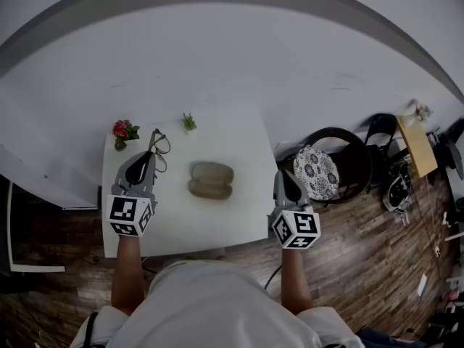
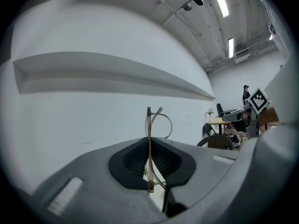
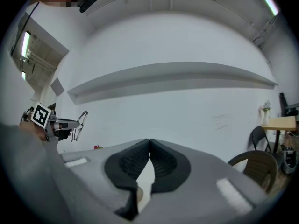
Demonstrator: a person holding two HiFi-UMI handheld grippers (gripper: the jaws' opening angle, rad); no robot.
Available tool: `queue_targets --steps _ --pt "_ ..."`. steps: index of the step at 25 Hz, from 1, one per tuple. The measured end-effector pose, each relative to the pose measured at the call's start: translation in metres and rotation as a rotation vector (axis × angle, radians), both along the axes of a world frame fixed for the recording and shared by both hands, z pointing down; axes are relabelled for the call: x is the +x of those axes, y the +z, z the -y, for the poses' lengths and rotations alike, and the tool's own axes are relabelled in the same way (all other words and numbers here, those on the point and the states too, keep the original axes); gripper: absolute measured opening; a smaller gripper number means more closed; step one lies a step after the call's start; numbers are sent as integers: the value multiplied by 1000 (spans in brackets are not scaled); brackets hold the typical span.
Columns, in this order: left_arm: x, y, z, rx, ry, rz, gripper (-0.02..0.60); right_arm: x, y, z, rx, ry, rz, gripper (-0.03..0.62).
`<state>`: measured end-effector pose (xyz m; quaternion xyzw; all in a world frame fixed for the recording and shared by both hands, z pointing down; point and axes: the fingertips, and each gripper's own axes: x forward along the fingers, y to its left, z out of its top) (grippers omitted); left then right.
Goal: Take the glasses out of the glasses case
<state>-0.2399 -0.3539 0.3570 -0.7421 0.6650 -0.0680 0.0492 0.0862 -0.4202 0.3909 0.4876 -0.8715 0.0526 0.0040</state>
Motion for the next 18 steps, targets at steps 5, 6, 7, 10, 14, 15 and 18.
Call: queue_targets --steps 5,6,7,10,14,15,18 --pt "-7 -9 -2 21 -19 7 22 -6 -3 0 7 -10 -9 3" --pt "-7 -10 -4 25 -21 8 23 -7 -3 -1 7 -10 -14 3" --pt "-8 -11 -5 28 -23 11 22 -8 -3 -2 7 -10 -21 3" --pt "-9 -10 -9 35 -30 12 21 -11 0 -4 8 -13 -45 3" --pt "-9 -11 -9 46 -31 -6 21 -10 -1 -2 6 -5 -42 3" --pt "-8 -12 -9 47 -29 -9 23 -9 -1 -2 3 -4 -40 3" --pt "-8 -13 -9 49 -26 -10 21 -9 -2 -1 1 0 -40 3"
